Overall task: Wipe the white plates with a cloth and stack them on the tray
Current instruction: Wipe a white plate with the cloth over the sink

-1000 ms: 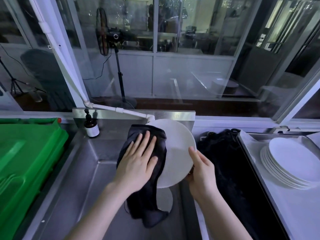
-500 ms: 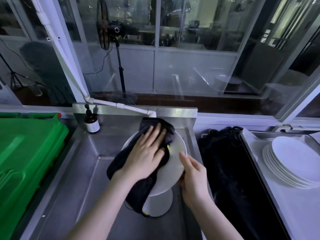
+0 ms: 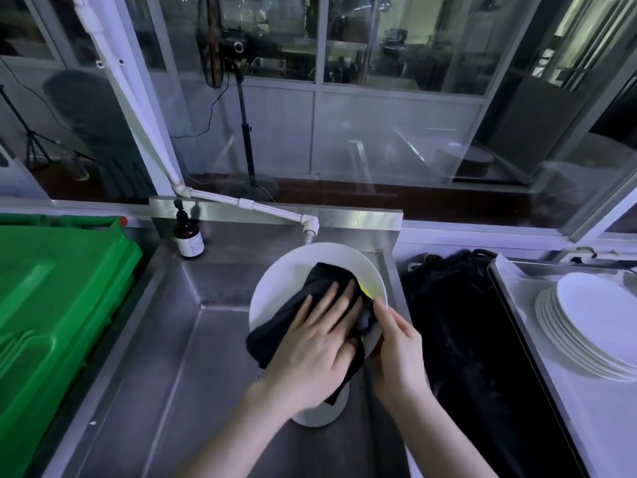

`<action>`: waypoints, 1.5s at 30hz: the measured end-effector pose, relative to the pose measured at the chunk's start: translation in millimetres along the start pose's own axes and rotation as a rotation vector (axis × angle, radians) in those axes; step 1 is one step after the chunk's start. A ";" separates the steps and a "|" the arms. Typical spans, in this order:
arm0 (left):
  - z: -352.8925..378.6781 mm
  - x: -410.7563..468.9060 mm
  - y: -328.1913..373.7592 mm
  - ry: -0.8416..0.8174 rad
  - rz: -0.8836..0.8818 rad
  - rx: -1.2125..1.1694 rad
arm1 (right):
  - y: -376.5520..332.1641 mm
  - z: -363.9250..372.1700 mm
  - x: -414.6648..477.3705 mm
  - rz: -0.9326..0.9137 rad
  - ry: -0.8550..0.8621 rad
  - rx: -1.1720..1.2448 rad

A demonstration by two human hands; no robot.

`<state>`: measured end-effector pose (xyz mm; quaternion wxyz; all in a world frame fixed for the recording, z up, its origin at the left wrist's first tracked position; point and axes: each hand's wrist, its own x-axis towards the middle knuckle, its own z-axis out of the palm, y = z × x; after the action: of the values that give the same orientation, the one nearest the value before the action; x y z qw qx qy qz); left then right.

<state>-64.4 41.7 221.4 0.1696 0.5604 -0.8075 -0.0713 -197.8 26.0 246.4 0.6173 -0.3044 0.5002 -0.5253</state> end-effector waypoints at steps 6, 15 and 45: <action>-26.2 33.8 -57.2 0.015 -0.110 0.113 | -5.5 -2.2 1.2 -0.030 -0.038 -0.005; 2.8 -30.5 -10.7 0.080 -0.146 -0.044 | -19.1 -9.1 15.1 -0.090 -0.015 -0.060; -55.6 24.7 -72.6 0.124 -0.233 -0.584 | -55.8 18.6 19.5 -0.585 -0.495 -1.175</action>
<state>11.5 -3.3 255.9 0.3630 0.5799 -0.6715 -0.2848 -200.5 -10.0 296.8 0.2795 -0.8205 0.4436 -0.2277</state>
